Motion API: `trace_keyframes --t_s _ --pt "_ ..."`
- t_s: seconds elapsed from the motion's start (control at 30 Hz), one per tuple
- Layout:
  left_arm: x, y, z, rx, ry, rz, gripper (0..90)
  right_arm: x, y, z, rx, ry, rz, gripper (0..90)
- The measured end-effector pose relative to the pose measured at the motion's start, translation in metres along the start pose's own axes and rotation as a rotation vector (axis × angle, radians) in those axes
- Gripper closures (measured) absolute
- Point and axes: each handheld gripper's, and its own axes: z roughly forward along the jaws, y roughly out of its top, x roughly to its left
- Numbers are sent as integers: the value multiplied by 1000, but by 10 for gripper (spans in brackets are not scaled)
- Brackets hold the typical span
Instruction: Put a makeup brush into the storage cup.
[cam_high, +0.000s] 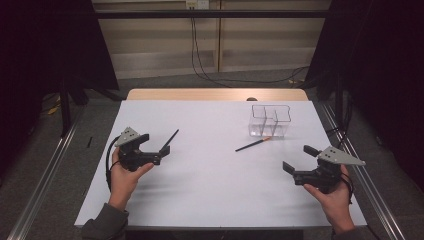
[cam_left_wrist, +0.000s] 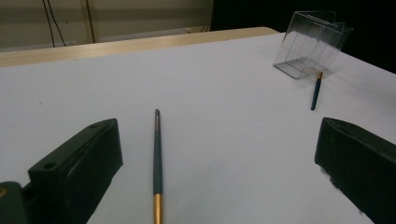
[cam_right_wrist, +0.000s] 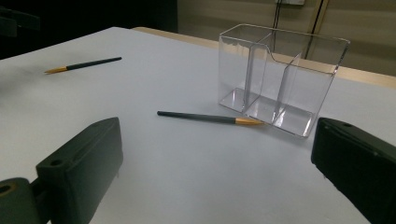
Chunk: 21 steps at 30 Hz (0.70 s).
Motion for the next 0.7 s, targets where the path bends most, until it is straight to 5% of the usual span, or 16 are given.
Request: trace_keyframes --t_s 0.7 --pt "11 14 21 152 37 -18 11 -2 -1 -4 -2 -8 0 16"
